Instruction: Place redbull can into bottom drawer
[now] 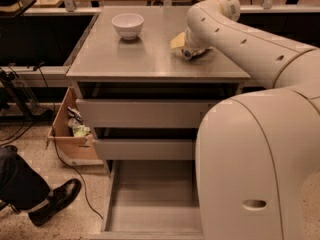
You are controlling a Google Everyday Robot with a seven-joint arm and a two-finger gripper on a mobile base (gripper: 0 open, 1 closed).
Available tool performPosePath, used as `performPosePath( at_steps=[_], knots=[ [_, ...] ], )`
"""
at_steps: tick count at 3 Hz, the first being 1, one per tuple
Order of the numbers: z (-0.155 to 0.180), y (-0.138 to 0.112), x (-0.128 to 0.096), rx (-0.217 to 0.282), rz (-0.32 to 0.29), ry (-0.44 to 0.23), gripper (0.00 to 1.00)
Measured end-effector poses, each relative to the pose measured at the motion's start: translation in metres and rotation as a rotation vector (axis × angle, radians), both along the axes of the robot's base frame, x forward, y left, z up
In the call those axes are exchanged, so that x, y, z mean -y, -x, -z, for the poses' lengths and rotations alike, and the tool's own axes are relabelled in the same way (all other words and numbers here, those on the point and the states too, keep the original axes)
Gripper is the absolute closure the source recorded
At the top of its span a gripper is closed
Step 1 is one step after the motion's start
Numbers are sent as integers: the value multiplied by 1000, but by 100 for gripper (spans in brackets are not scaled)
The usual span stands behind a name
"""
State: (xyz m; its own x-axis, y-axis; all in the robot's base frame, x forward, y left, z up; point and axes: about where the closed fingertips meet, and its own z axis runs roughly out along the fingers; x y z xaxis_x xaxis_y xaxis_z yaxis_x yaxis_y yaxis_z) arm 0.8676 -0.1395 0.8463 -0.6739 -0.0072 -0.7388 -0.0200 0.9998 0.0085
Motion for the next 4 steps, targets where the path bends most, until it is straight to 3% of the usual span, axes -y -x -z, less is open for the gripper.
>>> performPosePath(
  at_steps=[1, 2, 3, 4],
  knots=[
    [10, 10, -3, -20, 31, -8, 39],
    [8, 27, -5, -18, 15, 14, 62],
    [-7, 51, -9, 4, -53, 62, 85],
    [-32, 85, -17, 35, -160, 88, 100]
  ],
)
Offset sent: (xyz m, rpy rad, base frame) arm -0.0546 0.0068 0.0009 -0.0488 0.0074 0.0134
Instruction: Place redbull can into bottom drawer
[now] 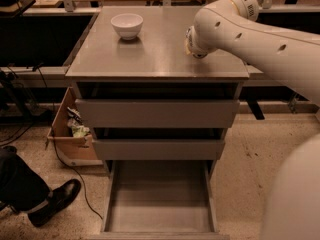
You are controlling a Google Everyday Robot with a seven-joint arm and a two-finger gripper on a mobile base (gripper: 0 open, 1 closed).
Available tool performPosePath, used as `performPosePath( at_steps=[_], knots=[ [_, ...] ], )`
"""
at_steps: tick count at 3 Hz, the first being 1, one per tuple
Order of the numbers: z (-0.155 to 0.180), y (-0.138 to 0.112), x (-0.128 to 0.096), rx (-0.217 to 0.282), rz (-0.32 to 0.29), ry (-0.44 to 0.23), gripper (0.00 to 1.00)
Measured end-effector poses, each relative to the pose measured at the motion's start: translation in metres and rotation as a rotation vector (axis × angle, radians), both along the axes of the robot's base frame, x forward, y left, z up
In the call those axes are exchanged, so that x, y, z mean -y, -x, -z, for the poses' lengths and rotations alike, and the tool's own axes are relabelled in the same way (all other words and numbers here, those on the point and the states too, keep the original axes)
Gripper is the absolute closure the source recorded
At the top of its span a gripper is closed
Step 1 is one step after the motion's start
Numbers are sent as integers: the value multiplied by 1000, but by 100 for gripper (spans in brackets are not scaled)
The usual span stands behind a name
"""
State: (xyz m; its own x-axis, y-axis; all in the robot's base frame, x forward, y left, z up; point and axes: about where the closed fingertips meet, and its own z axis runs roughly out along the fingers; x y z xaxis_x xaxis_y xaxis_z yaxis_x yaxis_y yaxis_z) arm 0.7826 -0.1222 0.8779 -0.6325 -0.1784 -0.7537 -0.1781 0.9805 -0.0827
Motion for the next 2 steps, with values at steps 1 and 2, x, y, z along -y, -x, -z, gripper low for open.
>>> performPosePath(
  at_steps=[1, 2],
  knots=[
    [-27, 65, -13, 22, -172, 9, 100],
    [-27, 114, -14, -6, -265, -20, 100]
  ],
)
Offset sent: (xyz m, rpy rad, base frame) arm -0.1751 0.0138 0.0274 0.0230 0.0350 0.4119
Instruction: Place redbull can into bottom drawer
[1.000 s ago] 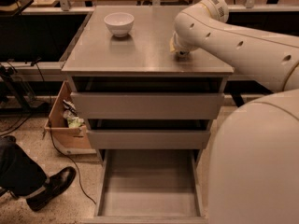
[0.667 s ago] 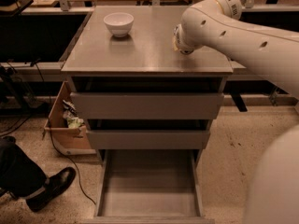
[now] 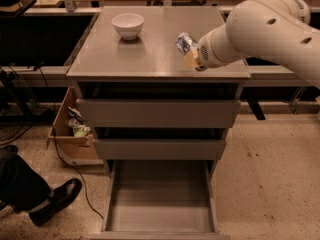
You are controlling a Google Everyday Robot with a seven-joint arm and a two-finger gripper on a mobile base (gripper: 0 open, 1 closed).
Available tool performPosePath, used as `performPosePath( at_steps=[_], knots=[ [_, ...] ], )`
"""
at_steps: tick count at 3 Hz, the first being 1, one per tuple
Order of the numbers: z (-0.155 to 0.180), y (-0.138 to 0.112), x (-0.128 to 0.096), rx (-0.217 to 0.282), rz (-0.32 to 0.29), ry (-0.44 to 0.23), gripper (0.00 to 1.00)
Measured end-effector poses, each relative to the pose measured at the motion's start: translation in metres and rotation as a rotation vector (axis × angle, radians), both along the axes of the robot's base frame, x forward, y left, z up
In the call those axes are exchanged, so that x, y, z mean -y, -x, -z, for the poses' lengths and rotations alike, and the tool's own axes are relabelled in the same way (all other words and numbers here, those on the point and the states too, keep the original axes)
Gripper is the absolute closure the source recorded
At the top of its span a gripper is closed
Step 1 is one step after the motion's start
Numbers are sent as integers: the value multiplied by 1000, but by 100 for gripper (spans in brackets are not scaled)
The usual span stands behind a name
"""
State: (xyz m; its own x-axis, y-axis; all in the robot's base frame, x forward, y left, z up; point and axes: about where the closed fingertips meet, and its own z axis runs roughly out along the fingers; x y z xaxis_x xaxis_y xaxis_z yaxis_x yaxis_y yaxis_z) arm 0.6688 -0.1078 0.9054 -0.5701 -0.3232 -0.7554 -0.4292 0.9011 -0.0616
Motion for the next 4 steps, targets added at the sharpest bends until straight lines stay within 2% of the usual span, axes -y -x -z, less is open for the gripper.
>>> performPosePath(
  at_steps=[1, 2, 3, 4],
  knots=[
    [-2, 4, -2, 12, -45, 17, 100],
    [-2, 4, -2, 13, -44, 20, 100],
    [0, 15, -3, 14, -65, 34, 100],
    [-2, 49, 2, 29, -92, 58, 100]
  ],
)
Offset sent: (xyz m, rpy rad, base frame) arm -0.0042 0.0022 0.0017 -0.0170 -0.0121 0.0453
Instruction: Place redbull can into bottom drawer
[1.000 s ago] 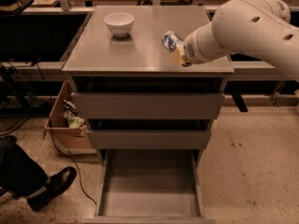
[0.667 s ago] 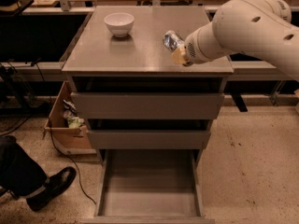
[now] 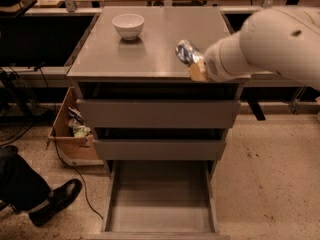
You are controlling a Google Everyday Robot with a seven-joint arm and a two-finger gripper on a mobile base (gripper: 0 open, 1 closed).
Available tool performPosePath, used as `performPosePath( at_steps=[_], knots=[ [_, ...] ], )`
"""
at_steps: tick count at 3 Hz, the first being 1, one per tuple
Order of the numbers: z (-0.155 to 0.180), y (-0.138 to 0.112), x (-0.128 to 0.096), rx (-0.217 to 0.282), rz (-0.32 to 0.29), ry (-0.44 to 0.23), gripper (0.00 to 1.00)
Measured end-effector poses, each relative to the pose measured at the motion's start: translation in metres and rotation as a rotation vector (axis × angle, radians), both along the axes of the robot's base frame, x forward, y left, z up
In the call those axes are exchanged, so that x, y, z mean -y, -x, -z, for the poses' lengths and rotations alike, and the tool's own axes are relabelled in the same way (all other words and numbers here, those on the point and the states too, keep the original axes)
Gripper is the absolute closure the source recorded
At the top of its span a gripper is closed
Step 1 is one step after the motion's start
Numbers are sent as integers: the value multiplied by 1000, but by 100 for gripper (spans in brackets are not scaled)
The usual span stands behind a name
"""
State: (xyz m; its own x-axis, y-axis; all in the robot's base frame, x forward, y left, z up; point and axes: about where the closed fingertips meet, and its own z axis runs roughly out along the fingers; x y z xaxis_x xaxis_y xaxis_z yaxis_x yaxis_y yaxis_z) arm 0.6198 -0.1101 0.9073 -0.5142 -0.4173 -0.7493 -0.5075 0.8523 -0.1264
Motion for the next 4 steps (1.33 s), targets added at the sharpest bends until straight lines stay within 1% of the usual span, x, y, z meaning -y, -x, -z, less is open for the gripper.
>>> performPosePath(
  at_steps=[1, 2, 3, 4],
  knots=[
    [18, 54, 15, -22, -28, 42, 100],
    [30, 97, 21, -40, -63, 64, 100],
    [31, 97, 21, -40, -63, 64, 100],
    [62, 104, 21, -67, -60, 72, 100]
  ],
)
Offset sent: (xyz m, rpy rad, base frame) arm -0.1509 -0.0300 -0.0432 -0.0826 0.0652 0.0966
